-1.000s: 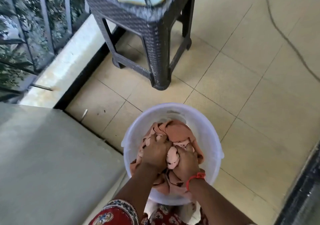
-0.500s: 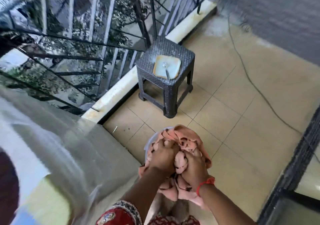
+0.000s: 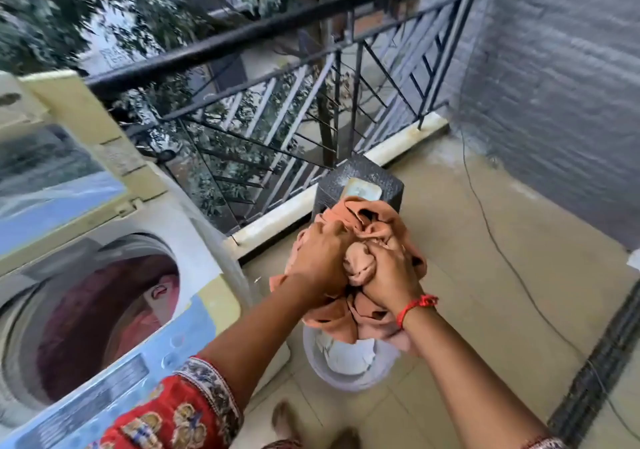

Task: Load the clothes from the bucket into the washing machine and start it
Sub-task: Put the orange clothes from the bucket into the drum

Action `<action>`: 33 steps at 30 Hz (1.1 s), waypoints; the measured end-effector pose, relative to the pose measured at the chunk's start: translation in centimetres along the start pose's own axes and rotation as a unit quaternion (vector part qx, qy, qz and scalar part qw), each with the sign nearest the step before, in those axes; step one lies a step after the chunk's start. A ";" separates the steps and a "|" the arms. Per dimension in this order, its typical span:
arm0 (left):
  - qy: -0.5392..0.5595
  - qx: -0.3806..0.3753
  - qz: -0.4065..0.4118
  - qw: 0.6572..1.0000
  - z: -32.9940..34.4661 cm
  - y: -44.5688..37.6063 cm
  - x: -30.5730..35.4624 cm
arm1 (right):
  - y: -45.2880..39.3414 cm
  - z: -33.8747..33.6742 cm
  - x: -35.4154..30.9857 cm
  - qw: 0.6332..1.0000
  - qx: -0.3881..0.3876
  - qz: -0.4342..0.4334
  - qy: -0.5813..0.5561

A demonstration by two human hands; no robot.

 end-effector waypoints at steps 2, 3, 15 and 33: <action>-0.017 0.048 -0.020 0.999 -2.1 0.9 -1.8 | -0.3 -0.4 -2.8 0.998 0.010 -0.047 -0.047; -0.015 0.070 -0.029 0.997 -2.9 1.1 -2.9 | -0.9 -0.4 -3.9 0.998 0.001 -0.049 -0.044; -0.069 0.184 -0.215 0.957 -13.3 14.1 -18.8 | -1.6 4.6 -25.4 0.966 -0.071 -0.244 -0.045; 0.021 0.157 -0.327 0.932 -9.7 34.2 -41.7 | 2.7 29.0 -45.8 0.927 -0.223 -0.303 -0.009</action>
Point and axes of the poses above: each hand's wrist, its own y-axis away from the middle knuckle, its own z-axis out of the palm, x = y × z, the point moved 4 cm from there along -y, towards the middle knuckle, and after that the axes turned 10 degrees about -y, right-handed, at the moved point
